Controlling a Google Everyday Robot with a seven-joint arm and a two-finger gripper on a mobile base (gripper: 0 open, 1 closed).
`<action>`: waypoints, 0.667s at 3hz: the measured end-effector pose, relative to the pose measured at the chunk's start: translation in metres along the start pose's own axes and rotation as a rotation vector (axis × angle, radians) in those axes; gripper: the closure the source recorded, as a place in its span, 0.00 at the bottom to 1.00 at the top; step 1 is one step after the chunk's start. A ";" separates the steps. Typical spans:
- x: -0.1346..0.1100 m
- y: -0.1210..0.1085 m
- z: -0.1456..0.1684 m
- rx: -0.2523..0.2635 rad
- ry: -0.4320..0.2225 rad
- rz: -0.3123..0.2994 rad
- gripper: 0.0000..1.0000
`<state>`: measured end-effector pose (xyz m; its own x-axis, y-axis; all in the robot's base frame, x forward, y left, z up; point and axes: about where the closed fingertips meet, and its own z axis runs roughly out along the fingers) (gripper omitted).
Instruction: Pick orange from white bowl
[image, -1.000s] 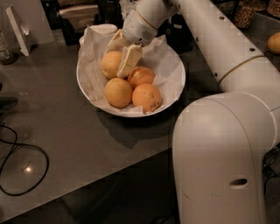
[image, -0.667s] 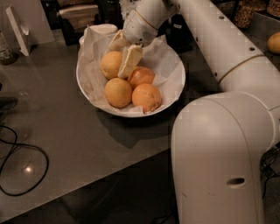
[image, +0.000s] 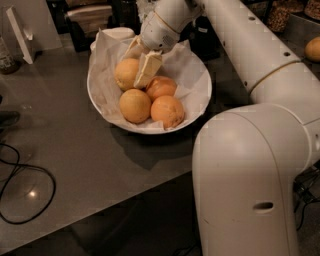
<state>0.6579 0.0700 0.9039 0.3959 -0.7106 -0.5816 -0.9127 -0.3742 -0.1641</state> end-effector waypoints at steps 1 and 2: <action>0.000 0.000 0.002 -0.001 0.004 -0.008 0.89; -0.006 0.007 -0.006 0.030 -0.028 -0.030 1.00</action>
Offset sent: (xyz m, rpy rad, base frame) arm -0.0401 -0.0100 0.0118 0.0898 -0.0339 0.0378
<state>0.6500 0.0684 0.9107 0.4201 -0.6826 -0.5979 -0.9035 -0.3762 -0.2053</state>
